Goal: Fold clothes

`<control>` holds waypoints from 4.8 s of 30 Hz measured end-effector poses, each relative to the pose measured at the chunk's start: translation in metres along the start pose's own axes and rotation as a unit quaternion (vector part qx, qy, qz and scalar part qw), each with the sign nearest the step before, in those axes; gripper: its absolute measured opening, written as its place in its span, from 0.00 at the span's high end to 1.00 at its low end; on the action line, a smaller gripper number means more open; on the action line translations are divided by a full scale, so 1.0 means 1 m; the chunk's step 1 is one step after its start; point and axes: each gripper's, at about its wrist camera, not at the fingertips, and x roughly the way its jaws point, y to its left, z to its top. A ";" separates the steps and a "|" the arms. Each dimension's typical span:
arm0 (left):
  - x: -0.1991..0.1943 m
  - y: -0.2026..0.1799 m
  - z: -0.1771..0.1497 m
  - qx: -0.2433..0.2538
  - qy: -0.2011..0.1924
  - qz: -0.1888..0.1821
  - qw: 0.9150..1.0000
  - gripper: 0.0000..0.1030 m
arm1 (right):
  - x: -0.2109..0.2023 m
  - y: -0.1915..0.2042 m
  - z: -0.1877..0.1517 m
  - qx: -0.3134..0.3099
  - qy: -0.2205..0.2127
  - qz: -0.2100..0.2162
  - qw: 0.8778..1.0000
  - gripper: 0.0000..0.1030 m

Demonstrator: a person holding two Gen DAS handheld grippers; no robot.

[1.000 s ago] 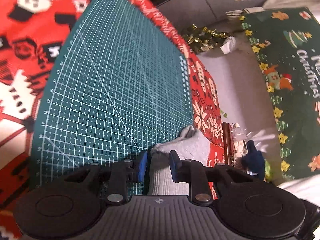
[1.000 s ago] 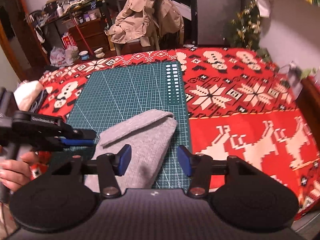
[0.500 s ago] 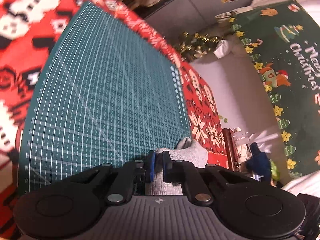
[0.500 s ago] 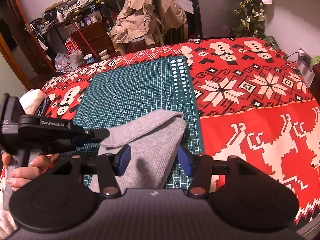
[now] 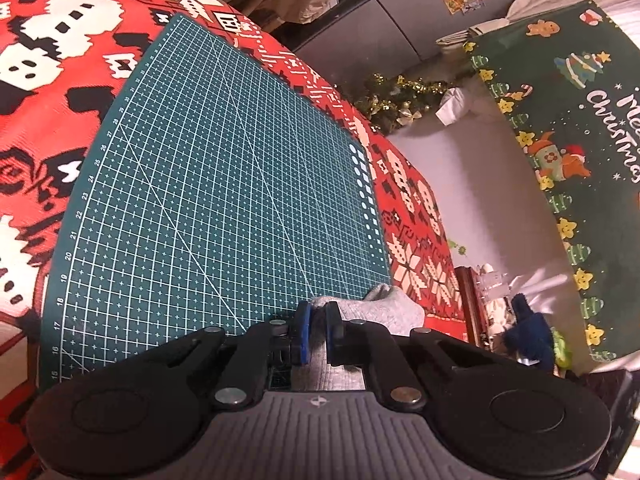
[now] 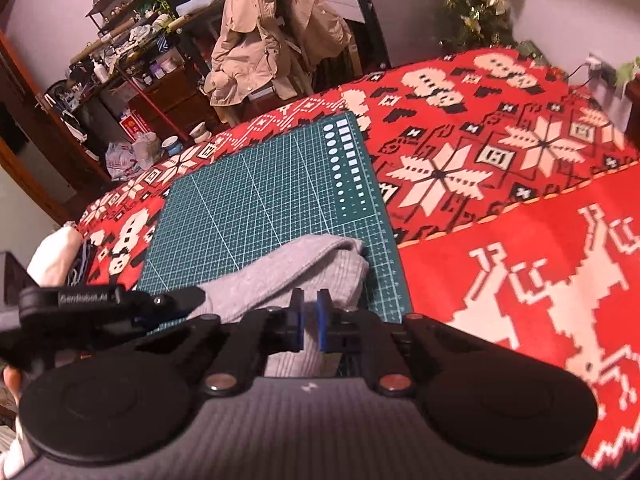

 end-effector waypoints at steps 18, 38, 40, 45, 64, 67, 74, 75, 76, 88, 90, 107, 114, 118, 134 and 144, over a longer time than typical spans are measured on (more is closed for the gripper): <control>-0.018 0.009 -0.004 -0.017 -0.018 0.015 1.000 0.93 | -0.002 0.025 -0.012 -0.019 0.002 0.038 0.999 0.94; -0.045 -0.010 -0.030 -0.035 0.022 -0.107 0.993 1.00 | -0.013 0.040 -0.038 -0.023 0.019 0.039 0.999 0.94; -0.034 -0.014 -0.038 -0.028 0.044 -0.108 0.993 1.00 | -0.011 0.039 -0.042 -0.018 0.024 0.038 0.999 0.93; -0.012 -0.010 -0.054 -0.002 0.071 -0.075 0.995 0.98 | -0.002 0.032 -0.046 -0.010 0.030 0.040 0.999 0.95; -0.027 -0.020 -0.062 0.038 0.076 -0.075 0.994 1.00 | -0.028 0.035 -0.064 -0.004 0.024 0.065 0.998 0.97; -0.016 -0.015 -0.068 0.051 0.084 -0.057 0.994 0.97 | -0.018 0.039 -0.072 -0.013 0.032 0.046 0.998 1.00; -0.026 -0.010 -0.070 0.053 0.084 -0.047 0.994 0.98 | -0.022 0.022 -0.078 0.000 0.037 0.021 0.999 1.00; -0.031 -0.012 -0.071 0.056 0.083 -0.045 0.994 0.99 | -0.026 0.019 -0.078 0.009 0.037 0.024 0.999 1.00; -0.036 -0.013 -0.073 0.058 0.082 -0.046 0.994 0.99 | -0.031 0.017 -0.078 0.014 0.034 0.026 0.999 0.99; -0.031 -0.008 -0.088 0.058 0.110 -0.039 0.991 0.97 | -0.029 0.043 -0.100 -0.031 0.058 0.026 0.997 1.00; -0.036 -0.005 -0.086 0.045 0.111 -0.043 0.992 0.98 | -0.034 0.041 -0.100 -0.028 0.059 0.018 0.998 1.00; -0.048 0.004 -0.097 0.031 0.151 -0.055 0.986 0.97 | -0.051 0.039 -0.114 -0.020 0.083 0.038 0.996 1.00; -0.062 -0.012 -0.097 0.053 0.137 -0.053 0.988 0.98 | -0.066 0.041 -0.113 -0.020 0.075 0.050 0.996 0.94; -0.050 -0.014 -0.101 0.063 0.151 -0.038 0.986 0.98 | -0.058 0.053 -0.114 -0.024 0.081 0.059 0.995 0.94; -0.072 -0.020 -0.075 0.044 0.108 -0.063 0.991 0.98 | -0.077 0.028 -0.092 -0.007 0.051 0.052 0.997 0.90; -0.014 -0.023 -0.024 -0.002 0.064 -0.072 0.995 0.98 | -0.024 0.035 -0.026 0.004 0.011 0.045 0.999 0.91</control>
